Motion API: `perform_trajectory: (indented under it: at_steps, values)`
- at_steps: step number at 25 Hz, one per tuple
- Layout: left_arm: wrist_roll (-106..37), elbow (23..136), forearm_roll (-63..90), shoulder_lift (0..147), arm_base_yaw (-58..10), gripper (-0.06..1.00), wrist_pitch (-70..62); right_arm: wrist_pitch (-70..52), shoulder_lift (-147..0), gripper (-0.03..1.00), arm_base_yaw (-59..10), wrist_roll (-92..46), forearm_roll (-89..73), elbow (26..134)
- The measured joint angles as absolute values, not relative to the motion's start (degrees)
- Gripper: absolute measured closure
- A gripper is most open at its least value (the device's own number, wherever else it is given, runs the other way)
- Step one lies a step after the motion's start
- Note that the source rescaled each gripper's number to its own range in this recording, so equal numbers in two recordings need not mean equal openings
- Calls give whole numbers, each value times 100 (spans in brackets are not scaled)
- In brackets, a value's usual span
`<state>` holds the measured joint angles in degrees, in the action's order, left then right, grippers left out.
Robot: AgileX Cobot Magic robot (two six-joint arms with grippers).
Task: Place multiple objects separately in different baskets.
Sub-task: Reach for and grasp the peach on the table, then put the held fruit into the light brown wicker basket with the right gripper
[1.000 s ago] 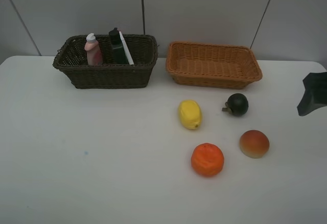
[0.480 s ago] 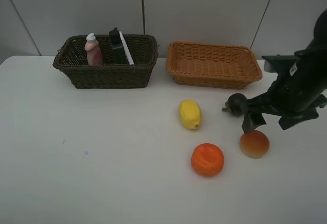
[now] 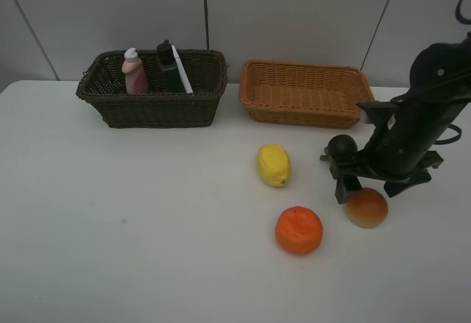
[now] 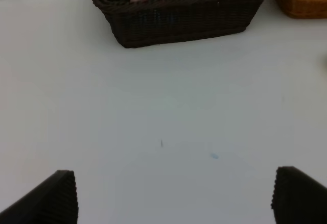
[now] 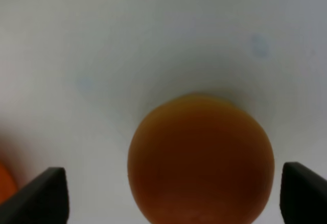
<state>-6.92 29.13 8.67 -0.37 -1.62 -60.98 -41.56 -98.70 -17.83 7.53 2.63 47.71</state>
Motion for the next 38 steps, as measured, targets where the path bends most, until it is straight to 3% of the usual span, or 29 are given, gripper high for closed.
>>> perform_trajectory:
  at_steps: [17,19,21,22,23,31,38]
  values:
    - [-692,2913,867,-37,-162,-5,-6098,-4005,-10838,4,-1778,944,849,4809]
    - [-692,2913,867,-37,-162,-5,-6098,-4053,-10869,17,-1778,956,816,4842]
    - [-692,2913,867,-37,-162,-5,-6098,-4084,-10876,53,-1784,956,734,4849]
    - [-692,2913,867,-37,-162,-5,-6098,-4098,-10878,81,-1784,956,701,4849]
    - [-692,2913,867,-37,-162,-5,-6098,-4111,-10878,87,-1784,956,695,4849]
    - [-692,2913,867,-37,-162,-5,-6098,-4893,-10848,87,-1779,912,843,5195]
    - [-692,2913,867,-37,-162,-5,-6098,-6053,-10526,87,-1779,907,1035,7089]
